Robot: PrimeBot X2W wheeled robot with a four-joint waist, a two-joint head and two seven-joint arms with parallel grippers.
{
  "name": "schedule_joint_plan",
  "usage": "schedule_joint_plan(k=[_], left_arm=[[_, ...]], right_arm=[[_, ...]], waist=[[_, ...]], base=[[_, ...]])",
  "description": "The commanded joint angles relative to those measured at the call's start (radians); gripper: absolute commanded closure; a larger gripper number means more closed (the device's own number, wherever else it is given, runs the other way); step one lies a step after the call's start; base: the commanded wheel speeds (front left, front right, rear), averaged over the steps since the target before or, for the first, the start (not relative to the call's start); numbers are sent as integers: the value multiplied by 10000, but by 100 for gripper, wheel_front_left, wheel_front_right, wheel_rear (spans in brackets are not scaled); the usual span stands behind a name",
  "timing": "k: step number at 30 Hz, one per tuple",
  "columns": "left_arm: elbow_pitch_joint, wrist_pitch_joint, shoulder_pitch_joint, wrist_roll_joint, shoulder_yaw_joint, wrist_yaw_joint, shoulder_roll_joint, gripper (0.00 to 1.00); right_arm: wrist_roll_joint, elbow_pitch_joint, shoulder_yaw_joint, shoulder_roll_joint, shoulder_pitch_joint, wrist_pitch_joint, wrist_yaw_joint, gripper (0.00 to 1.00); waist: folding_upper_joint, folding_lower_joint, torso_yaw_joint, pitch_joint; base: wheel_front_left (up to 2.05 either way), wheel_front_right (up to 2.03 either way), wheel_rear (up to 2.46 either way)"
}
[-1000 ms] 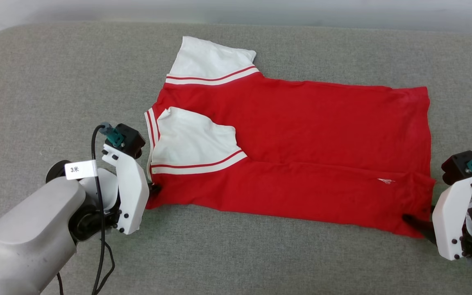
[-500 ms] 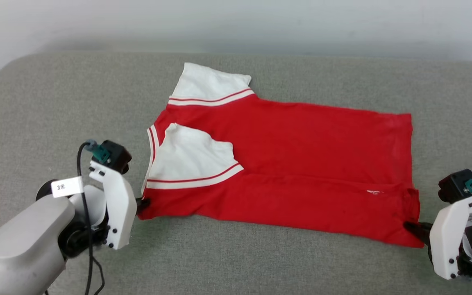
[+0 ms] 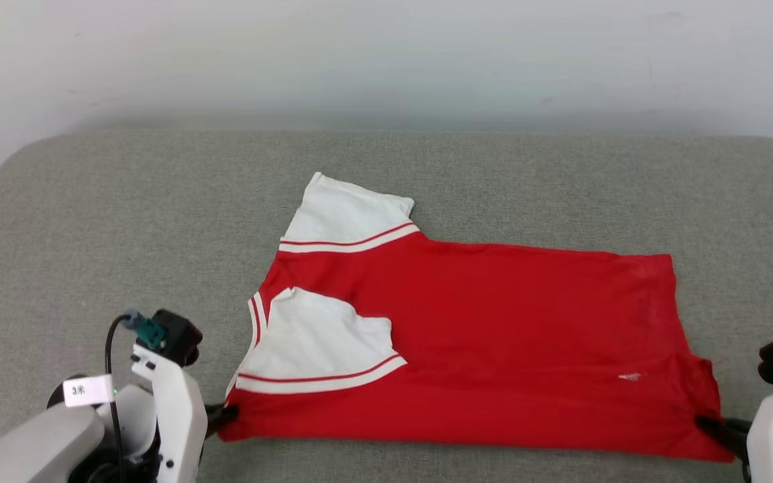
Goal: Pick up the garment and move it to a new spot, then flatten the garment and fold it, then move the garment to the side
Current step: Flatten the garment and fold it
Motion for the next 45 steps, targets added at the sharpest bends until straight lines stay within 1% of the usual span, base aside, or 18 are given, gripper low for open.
schedule_joint_plan(k=[1, 4, 7, 10, 14, 15, 16, 17, 18, 22, 25, 31, 33, 36, 39, 43, 44, 45], left_arm=[[-105, -86, 300, -88, -19, 160, 123, 100], [-170, -158, 609, -90, -134, 341, 136, 100], [-6, -237, 883, -240, -198, 386, -40, 100], [314, -285, 1030, -335, -271, 341, -221, 100], [795, -351, 1133, -382, -340, 224, -462, 100], [909, -412, 1125, -351, -320, 248, -494, 100], [989, -508, 1111, -290, -292, 249, -487, 56], [1050, -605, 1087, -267, -247, 267, -457, 56], [1049, -687, 1051, -197, -232, 254, -403, 0], [752, -976, 733, 113, -76, 338, -159, 0], [445, -1293, 394, 316, 197, 522, -20, 0], [502, -2290, -460, 1072, 729, 1073, -107, 0], [627, -2477, -764, 1250, 851, 1117, -207, 0], [902, -2537, -1275, 1353, 989, 997, -354, 0], [1219, -2341, -1976, 1419, 1103, 725, -477, 0], [1683, -1391, -2994, 1119, 1162, 156, -624, 0], [1789, -1022, -3329, 1050, 1175, 64, -625, 0], [1789, -1022, -3329, 1050, 1175, 64, -625, 0]], right_arm=[[-38, -30, -220, -38, 309, 134, -8, 100], [50, 44, -528, 236, 671, 377, -10, 100], [-68, 296, -680, 482, 833, 561, -10, 100], [-325, 722, -615, 726, 919, 623, -10, 100], [-566, 1278, -476, 1003, 913, 307, -10, 100], [-574, 1359, -475, 1074, 871, 125, -10, 81], [-558, 1402, -480, 1153, 828, -56, -10, 0], [-615, 1401, -500, 1173, 788, -254, -10, 0], [-700, 1360, -535, 1165, 756, -493, -10, 0], [-1061, 1058, -878, 1294, 699, -1619, -8, 0], [-1578, 719, -1357, 1626, 530, -2703, -8, 0], [-3164, -136, -2111, 2755, 66, -4779, -8, 0], [-3653, -382, -2330, 3224, -8, -5307, -8, 0], [-4204, -794, -2392, 3736, -67, -5766, -8, 0], [-4589, -1166, -2295, 4019, -37, -5906, -8, 0], [-4956, -1586, -2176, 4250, -109, -6021, -8, 0], [-5010, -1689, -2142, 4300, -172, -6063, -8, 0], [-5010, -1689, -2142, 4300, -172, -6063, -8, 0]], waist=[[-1, 0, 4, 29], [-1, 0, 5, 127], [-1, 0, 8, 227], [-1, 0, 23, 313], [-1, 0, 45, 353], [-1, 0, 47, 336], [-1, 0, 43, 303], [-1, 0, 43, 259], [-1, 0, 43, 214], [-1, 0, 66, 31], [-1, 0, 15, -40], [-1, 0, -357, 41], [-1, 0, -536, 155], [-1, 0, -820, 391], [-1, 0, -1124, 748], [-1, 0, -1524, 1390], [-1, 0, -1635, 1603], [-1, 0, -1635, 1603]], base=[[0, 0, 0], [0, 0, 0], [0, 0, 0], [0, 0, 0], [0, 0, 0], [0, 0, 0], [0, 0, 0], [0, 0, 0], [0, 0, 0], [0, 0, 0], [0, 0, 0], [0, 0, 0], [0, 0, 0], [0, 0, 0], [0, 0, 0], [0, 0, 0], [0, 0, 0], [0, 0, 0]])
